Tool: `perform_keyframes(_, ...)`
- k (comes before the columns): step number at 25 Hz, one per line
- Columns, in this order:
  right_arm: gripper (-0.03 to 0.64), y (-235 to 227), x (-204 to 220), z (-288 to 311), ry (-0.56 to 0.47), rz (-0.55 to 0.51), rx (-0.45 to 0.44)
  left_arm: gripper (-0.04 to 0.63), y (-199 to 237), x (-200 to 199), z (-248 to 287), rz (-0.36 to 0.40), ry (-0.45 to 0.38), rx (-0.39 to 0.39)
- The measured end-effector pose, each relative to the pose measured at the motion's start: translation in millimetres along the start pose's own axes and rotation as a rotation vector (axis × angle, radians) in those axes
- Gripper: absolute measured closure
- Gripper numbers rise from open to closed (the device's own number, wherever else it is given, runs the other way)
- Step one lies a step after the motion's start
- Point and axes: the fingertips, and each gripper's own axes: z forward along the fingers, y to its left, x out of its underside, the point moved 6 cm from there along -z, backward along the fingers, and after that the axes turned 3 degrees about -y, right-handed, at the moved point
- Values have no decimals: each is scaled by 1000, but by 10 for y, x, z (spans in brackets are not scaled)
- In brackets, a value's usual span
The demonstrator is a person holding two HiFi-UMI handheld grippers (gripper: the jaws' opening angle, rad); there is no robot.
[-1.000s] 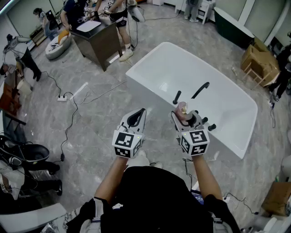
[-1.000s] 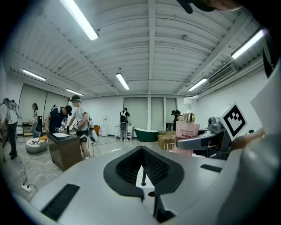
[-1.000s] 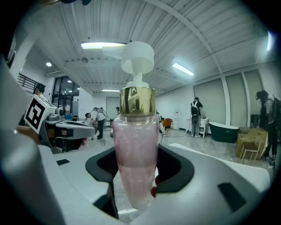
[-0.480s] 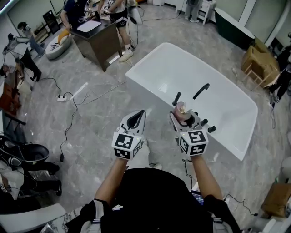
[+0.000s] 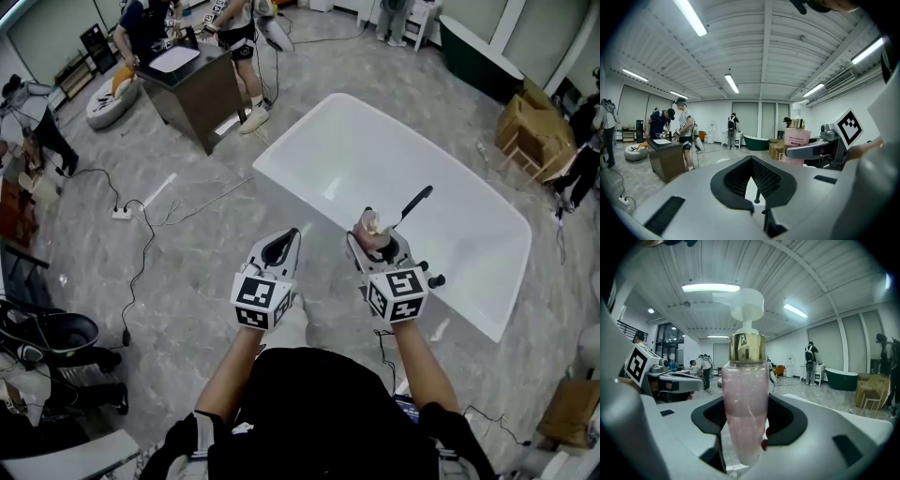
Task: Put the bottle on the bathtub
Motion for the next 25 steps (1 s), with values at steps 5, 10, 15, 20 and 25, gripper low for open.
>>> perform_keyframes(5,380,-176,-90,476,5,12,7,583,342,-69,394,-4,5,8)
perform_keyframes(10,380,-298,-235,954,23,20,21,583,716,-196,762,-10,21,31)
perform_keyframes(15,380,-370,-384,1425,35,33,44,583,1129,-328,1109,-14,33,65)
perform_keyframes(20,380,-416,-406,1846,45,53,81,583,1503,-354,1399,-11,47,108)
perform_keyframes(25,380,-486,-378,2134,55,73,114,583,1757,-330,1623,-12,61,140)
